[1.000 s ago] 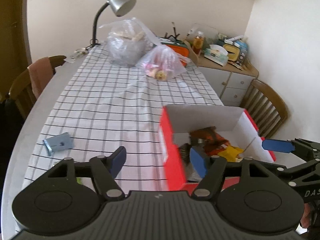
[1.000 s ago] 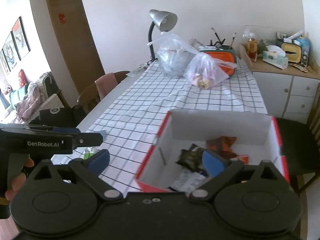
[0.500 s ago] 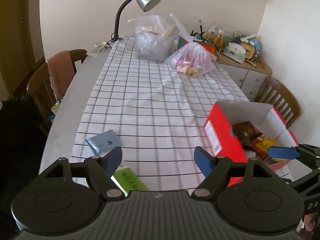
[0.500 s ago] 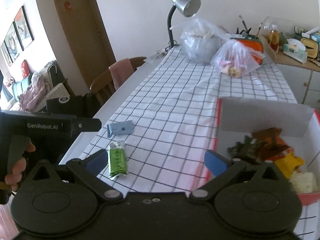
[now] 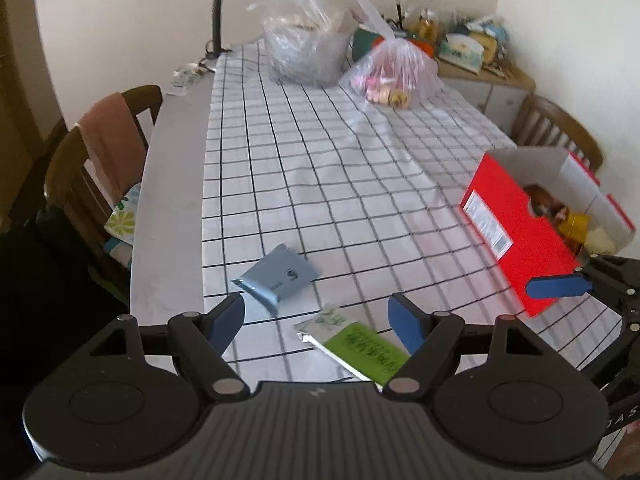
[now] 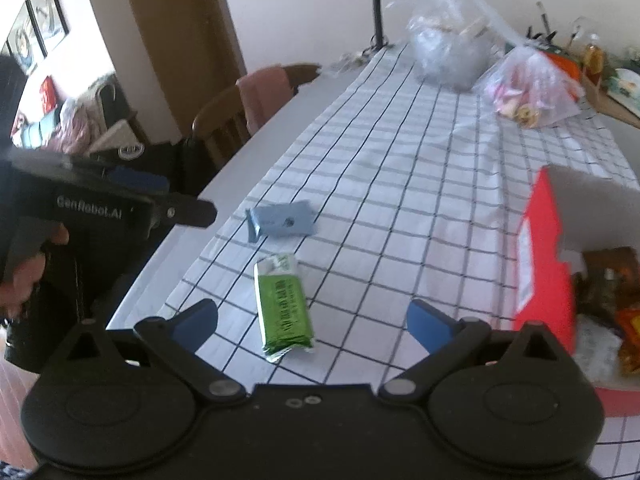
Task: Organize snacks
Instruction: 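Grasp the green bar with the right gripper while the left gripper grasps the pale blue packet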
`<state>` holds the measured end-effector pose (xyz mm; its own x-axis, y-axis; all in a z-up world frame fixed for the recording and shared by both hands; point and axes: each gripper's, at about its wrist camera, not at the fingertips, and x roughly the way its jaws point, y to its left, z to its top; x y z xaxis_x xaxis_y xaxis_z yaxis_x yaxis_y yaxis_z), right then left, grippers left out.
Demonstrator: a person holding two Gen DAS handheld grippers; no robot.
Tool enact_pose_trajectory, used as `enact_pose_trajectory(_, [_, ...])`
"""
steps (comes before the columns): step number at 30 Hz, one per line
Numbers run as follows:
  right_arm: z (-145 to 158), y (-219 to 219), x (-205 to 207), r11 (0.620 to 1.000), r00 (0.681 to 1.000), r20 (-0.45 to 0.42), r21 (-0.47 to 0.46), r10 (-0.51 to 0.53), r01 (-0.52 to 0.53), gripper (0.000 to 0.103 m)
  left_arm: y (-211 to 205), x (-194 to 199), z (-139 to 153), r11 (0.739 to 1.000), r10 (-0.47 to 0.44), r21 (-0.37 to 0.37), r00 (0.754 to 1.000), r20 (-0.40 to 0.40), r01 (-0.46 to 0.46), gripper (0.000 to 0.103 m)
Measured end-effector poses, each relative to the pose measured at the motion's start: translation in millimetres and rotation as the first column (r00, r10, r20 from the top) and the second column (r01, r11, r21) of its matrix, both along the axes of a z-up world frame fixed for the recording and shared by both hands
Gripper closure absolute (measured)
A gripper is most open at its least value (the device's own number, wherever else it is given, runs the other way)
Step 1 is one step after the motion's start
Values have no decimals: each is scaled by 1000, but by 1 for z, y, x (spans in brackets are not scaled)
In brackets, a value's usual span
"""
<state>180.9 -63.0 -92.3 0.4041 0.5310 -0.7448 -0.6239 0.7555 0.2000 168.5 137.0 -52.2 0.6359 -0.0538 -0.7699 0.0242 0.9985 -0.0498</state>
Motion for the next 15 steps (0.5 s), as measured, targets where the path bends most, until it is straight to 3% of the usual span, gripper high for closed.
enact_pose_trajectory(9, [-33, 45, 15, 996, 993, -107, -59, 57, -64, 5, 33, 38, -28, 995, -94, 27, 992, -87, 97, 24])
enact_pose_trajectory(15, [-54, 72, 27, 988, 984, -152, -114, 89, -107, 13, 39, 65, -45, 973, -223, 22, 964, -146, 229, 24])
